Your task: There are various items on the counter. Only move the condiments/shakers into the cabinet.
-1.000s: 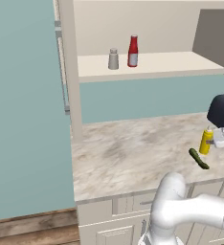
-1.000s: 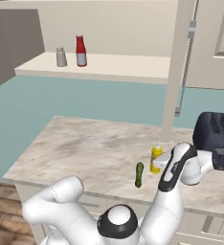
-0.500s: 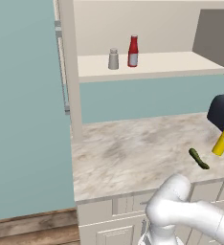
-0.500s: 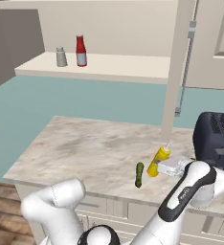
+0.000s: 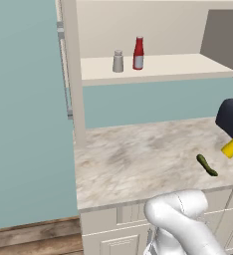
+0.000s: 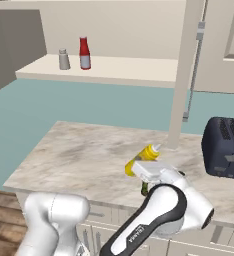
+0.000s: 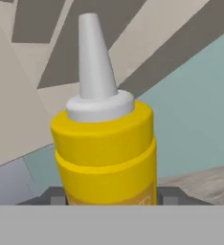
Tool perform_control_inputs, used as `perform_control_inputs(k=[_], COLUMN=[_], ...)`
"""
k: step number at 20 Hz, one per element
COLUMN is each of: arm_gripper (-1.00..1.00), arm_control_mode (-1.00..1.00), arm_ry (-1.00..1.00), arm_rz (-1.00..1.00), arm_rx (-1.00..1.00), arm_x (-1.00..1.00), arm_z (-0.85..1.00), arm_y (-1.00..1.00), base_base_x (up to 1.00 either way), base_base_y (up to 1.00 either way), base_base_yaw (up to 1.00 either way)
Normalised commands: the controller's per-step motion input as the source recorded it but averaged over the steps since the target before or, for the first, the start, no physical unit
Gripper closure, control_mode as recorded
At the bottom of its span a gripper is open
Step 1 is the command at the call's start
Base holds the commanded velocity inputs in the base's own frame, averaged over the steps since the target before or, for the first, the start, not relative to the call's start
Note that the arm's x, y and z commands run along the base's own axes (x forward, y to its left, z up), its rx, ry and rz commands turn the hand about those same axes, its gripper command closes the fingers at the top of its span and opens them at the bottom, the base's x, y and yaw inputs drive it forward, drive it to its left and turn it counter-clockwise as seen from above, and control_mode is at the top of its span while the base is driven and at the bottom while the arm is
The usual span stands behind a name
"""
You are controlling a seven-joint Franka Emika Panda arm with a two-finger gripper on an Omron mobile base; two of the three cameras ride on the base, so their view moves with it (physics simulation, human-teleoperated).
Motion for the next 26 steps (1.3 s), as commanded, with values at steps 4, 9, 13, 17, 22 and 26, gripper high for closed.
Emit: perform_control_inputs(k=[4, 9, 13, 17, 22, 26], arm_gripper=[1.00, 1.00, 1.00, 1.00, 1.00, 1.00], arm_control_mode=[-1.00, -1.00, -1.00, -1.00, -1.00, -1.00], arm_ry=[0.00, 0.00, 0.00, 0.08, 0.19, 0.30], arm_rz=[-0.35, -0.37, -0.27, -0.04, 0.03, 0.09], arm_rx=[0.04, 0.00, -0.07, -0.16, -0.32, -0.38], arm_x=[-0.97, -0.63, -0.21, 0.00, 0.08, 0.31], arm_z=[1.00, 1.00, 1.00, 1.00, 0.91, 0.51], arm_y=[0.84, 0.30, 0.00, 0.00, 0.05, 0.26], base_base_x=[0.00, 0.00, 0.00, 0.00, 0.00, 0.00], base_base_y=[0.00, 0.00, 0.00, 0.00, 0.00, 0.00], base_base_yaw=[0.00, 0.00, 0.00, 0.00, 0.00, 0.00])
